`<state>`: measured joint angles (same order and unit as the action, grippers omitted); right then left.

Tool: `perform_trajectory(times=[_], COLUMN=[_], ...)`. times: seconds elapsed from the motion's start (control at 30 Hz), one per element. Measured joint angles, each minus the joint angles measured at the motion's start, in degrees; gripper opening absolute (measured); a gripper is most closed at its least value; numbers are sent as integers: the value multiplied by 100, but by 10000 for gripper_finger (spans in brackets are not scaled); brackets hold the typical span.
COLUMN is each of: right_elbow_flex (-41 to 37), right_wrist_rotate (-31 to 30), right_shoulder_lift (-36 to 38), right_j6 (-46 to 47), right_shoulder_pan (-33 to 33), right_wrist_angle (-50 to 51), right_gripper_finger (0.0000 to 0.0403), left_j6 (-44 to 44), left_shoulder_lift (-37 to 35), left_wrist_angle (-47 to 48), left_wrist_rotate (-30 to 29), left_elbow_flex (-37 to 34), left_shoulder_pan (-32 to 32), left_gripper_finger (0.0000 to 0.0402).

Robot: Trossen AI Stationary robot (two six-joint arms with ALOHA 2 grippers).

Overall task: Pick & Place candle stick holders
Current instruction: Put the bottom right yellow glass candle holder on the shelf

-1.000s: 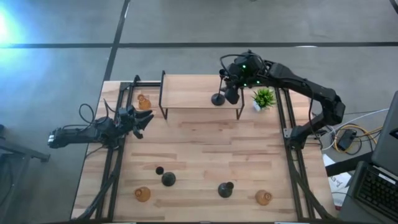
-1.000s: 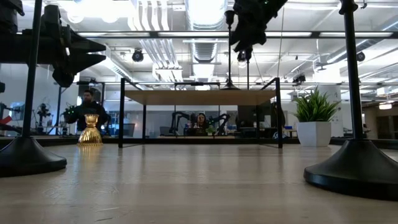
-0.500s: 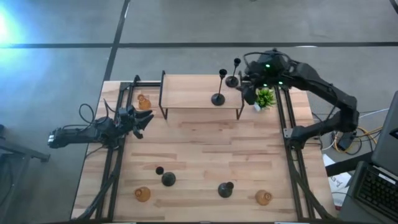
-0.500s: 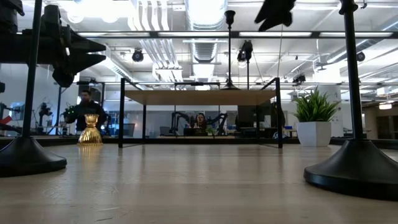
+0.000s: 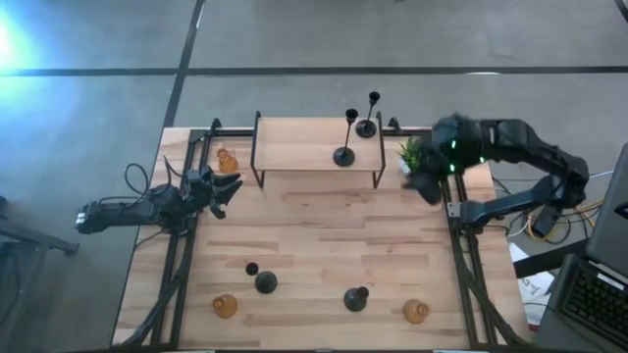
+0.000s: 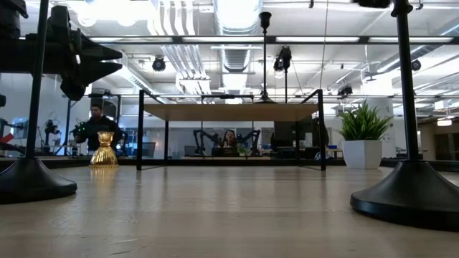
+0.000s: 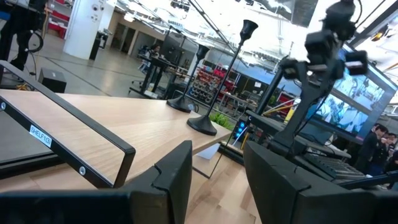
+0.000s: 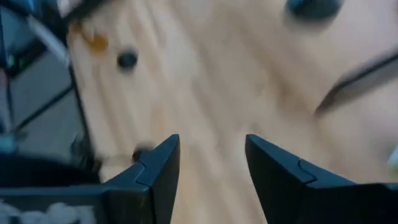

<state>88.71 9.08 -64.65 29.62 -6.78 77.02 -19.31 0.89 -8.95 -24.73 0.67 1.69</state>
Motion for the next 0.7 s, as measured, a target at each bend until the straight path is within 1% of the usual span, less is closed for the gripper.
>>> perform_trajectory(times=[0.1,0.2,0.33,0.47,0.57,0.7], right_elbow_flex=[-8,-42,-112,-332,-623,-937], right_wrist_rotate=[-26,-290,-971,-1616,-1686,-1611], right_shoulder_lift=[-36,-35,-47,-142,-297,-605], right_j6=[919,1847,3191,4533,5406,5960], right_shoulder_pan=[857,1803,3085,4242,4845,5366], right_wrist_angle=[410,431,496,558,551,415], right_gripper_finger=[154,140,126,123,125,125], left_j6=[0,0,0,-13,-278,-377], left_shoulder_lift=[1,1,2,2,0,4], left_wrist_angle=[2,1,0,0,-3,-3], left_wrist_rotate=[0,0,0,-1,0,0], left_elbow_flex=[0,0,0,0,0,0], left_shoulder_pan=[-2,-1,0,-1,0,-1], left_gripper_finger=[149,149,149,149,149,149])
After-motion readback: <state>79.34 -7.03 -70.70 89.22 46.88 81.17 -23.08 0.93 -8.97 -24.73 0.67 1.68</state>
